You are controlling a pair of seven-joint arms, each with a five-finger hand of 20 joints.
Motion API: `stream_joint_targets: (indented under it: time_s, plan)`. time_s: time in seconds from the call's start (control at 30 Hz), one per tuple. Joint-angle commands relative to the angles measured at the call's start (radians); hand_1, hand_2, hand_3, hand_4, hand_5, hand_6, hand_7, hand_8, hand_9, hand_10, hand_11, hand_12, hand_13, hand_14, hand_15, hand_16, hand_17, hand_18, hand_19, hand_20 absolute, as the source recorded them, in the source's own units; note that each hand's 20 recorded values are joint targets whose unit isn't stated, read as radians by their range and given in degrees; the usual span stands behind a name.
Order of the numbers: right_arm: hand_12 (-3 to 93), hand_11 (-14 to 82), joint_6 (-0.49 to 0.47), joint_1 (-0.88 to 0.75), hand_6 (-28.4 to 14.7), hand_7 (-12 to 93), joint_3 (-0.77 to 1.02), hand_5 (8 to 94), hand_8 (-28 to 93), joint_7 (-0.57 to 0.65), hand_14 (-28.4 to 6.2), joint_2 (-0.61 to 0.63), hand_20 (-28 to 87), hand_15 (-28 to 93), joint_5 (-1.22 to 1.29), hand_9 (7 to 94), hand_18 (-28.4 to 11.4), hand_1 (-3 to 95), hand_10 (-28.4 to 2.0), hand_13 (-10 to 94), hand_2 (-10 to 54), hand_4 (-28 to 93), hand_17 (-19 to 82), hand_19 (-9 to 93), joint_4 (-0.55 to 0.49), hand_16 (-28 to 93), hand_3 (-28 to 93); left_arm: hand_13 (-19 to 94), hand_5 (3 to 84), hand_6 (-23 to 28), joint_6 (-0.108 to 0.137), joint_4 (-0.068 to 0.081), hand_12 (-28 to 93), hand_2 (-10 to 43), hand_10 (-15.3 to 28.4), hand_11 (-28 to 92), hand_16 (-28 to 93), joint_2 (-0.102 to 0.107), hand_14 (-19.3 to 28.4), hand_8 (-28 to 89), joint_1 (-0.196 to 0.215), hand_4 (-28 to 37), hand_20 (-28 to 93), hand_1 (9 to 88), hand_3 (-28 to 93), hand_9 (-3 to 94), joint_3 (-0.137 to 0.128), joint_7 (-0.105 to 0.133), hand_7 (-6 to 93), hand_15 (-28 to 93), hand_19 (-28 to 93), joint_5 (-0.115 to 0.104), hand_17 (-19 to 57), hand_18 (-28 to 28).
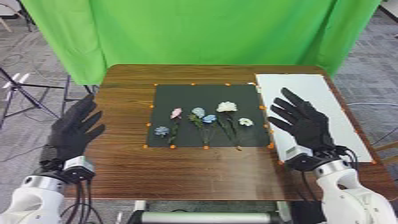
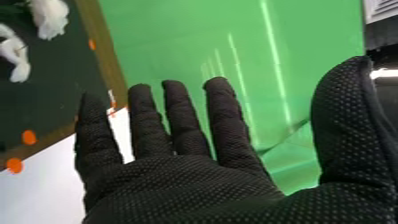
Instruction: Arrange flowers
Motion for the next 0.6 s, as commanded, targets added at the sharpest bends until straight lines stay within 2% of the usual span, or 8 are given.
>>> stream_joint_targets:
  time_s: [0.03, 0.23, 0.27, 0.37, 0.43, 0.5, 0.53, 0.6]
  plan:
    - [24.7, 1.5, 0.049, -0.021, -4.0, 12, -0.007, 28.3, -8, 0.048, -11.7, 0.047, 21, -2, 0.023, 30.0, -18.9, 11.7, -14.0, 22, 4.7, -25, -1, 32, 0.002, 38, 78, 9, 18.0, 1.1, 0.003, -0.002, 23, -2.9, 8.2, 6, 7, -0.004, 11.9, -11, 0.020, -28.3, 8, 22.6, 68, 15.0, 0.003, -0.005, 20.9, 13, 35, 0.001, -14.1, 18.7]
    - [24.5, 2.3, 0.092, 0.024, -4.0, 12, -0.025, 28.8, -8, 0.052, -11.8, 0.075, 21, -1, 0.037, 30.7, -19.0, 11.4, -14.1, 23, 6.6, -25, 0, 33, 0.031, 37, 78, 9, 18.1, 1.1, 0.026, 0.004, 23, -2.8, 8.3, 6, 7, 0.026, 11.8, -11, 0.007, -28.3, 8, 22.6, 68, 15.0, -0.004, 0.011, 20.7, 13, 35, -0.006, -14.0, 18.8]
    - [24.5, 2.8, 0.094, 0.024, -4.1, 13, -0.027, 29.3, -8, 0.057, -11.8, 0.077, 21, -1, 0.042, 31.3, -19.0, 11.3, -14.3, 24, 6.8, -25, 0, 34, 0.033, 37, 78, 9, 18.1, 1.1, 0.026, 0.004, 23, -2.8, 8.3, 6, 7, 0.017, 11.8, -11, 0.004, -28.3, 8, 22.6, 68, 15.1, -0.004, 0.010, 20.7, 13, 35, -0.005, -14.0, 18.8]
    - [24.0, 3.6, 0.091, 0.025, -4.1, 13, -0.034, 29.5, -8, 0.079, -11.8, 0.072, 22, 0, 0.054, 31.5, -19.1, 11.3, -14.5, 24, 7.1, -25, 0, 35, 0.037, 37, 78, 10, 18.3, 1.1, 0.036, -0.001, 22, -2.8, 8.3, 7, 7, 0.007, 11.9, -11, 0.021, -28.3, 8, 22.6, 68, 15.3, -0.001, 0.025, 20.7, 14, 35, -0.014, -13.9, 18.8]
    - [23.8, 3.7, 0.082, 0.037, -4.1, 13, -0.042, 29.6, -8, 0.084, -11.9, 0.081, 22, 0, 0.057, 31.5, -19.2, 11.3, -14.6, 24, 7.2, -25, 0, 35, 0.046, 37, 78, 10, 18.6, 1.1, 0.027, -0.004, 22, -2.8, 8.3, 7, 7, 0.005, 11.9, -11, 0.026, -28.3, 8, 22.6, 68, 15.4, -0.009, 0.023, 21.0, 14, 35, -0.009, -13.9, 18.9]
    - [23.6, 3.8, 0.087, 0.054, -4.2, 13, -0.046, 29.7, -8, 0.080, -11.9, 0.102, 22, 0, 0.054, 31.6, -19.2, 11.4, -14.6, 24, 7.3, -24, 0, 35, 0.056, 36, 78, 10, 18.6, 1.2, 0.027, 0.006, 22, -2.9, 8.4, 7, 7, 0.013, 11.9, -11, 0.002, -28.3, 8, 22.6, 68, 15.6, 0.004, 0.028, 21.1, 14, 35, -0.009, -13.8, 18.9]
    - [23.5, 3.9, 0.089, 0.060, -4.2, 14, -0.048, 29.7, -8, 0.084, -11.9, 0.111, 22, 0, 0.054, 31.6, -19.2, 11.4, -14.7, 24, 7.4, -24, 0, 35, 0.063, 36, 79, 10, 18.7, 1.2, 0.027, 0.009, 22, -2.9, 8.3, 7, 7, 0.018, 11.9, -11, -0.006, -28.3, 8, 22.6, 68, 15.6, 0.007, 0.022, 21.1, 14, 35, -0.010, -13.6, 18.8]
    - [23.4, 4.1, 0.108, 0.084, -4.2, 14, -0.065, 29.7, -9, 0.085, -11.9, 0.129, 22, 1, 0.074, 31.7, -19.2, 11.4, -14.7, 25, 7.5, -24, 0, 36, 0.092, 36, 79, 10, 18.7, 1.2, 0.026, 0.011, 22, -2.8, 8.4, 7, 7, 0.020, 11.9, -11, -0.011, -28.3, 8, 22.6, 68, 15.6, 0.009, 0.024, 21.0, 14, 35, -0.008, -13.5, 18.8]
